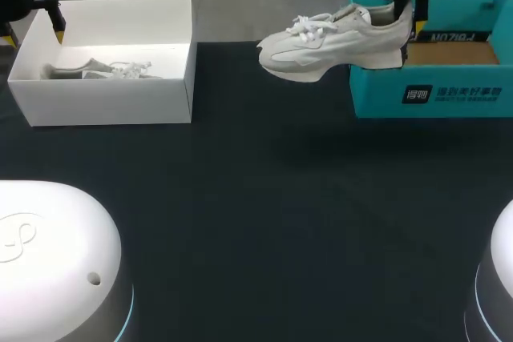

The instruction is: Take the shoe out of the shoebox, open the shoe tongue, remove and reinsert the insole, then place the shoe into the shoebox

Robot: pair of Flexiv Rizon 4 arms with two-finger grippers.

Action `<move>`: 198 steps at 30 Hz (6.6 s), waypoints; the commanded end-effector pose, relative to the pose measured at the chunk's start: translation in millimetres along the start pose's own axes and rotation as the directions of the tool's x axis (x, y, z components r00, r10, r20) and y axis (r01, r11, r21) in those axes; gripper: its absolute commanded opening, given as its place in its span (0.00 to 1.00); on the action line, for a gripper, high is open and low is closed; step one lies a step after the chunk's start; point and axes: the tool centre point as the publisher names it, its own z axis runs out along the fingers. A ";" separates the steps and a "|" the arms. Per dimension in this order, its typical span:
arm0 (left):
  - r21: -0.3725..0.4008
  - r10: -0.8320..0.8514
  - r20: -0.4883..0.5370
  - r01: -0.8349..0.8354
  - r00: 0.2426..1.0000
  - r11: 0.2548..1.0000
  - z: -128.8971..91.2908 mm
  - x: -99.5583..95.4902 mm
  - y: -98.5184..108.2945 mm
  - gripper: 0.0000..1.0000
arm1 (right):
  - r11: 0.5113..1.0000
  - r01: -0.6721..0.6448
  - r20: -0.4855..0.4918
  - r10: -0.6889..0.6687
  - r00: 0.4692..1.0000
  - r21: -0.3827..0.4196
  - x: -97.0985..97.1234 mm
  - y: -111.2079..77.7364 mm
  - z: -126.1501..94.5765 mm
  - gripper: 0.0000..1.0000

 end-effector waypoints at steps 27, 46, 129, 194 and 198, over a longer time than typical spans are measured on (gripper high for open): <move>-0.002 0.000 -0.002 0.000 1.000 1.000 -0.3 -0.2 -0.8 1.00 | 1.000 0.003 0.067 -0.003 0.998 -0.003 20.7 -70.9 -7.8 0.00; -0.002 0.000 -0.002 0.000 1.000 1.000 -0.3 -0.2 -0.8 1.00 | 0.999 -0.031 0.090 0.028 0.996 0.029 53.8 -169.6 -15.1 0.00; -0.002 0.000 -0.002 0.000 1.000 1.000 -0.3 -0.2 -0.8 1.00 | 0.989 -0.084 0.086 0.074 0.994 0.120 136.4 -223.2 200.6 0.00; -0.002 0.000 -0.002 0.000 1.000 1.000 -0.3 -0.2 -0.8 1.00 | 0.011 0.421 0.027 -0.996 0.085 -0.907 83.8 -180.0 88.3 1.00; -0.002 0.000 -0.002 0.000 1.000 1.000 -0.3 -0.2 -0.8 1.00 | -0.081 0.369 0.062 -0.996 -0.064 -0.926 83.0 -182.3 83.9 1.00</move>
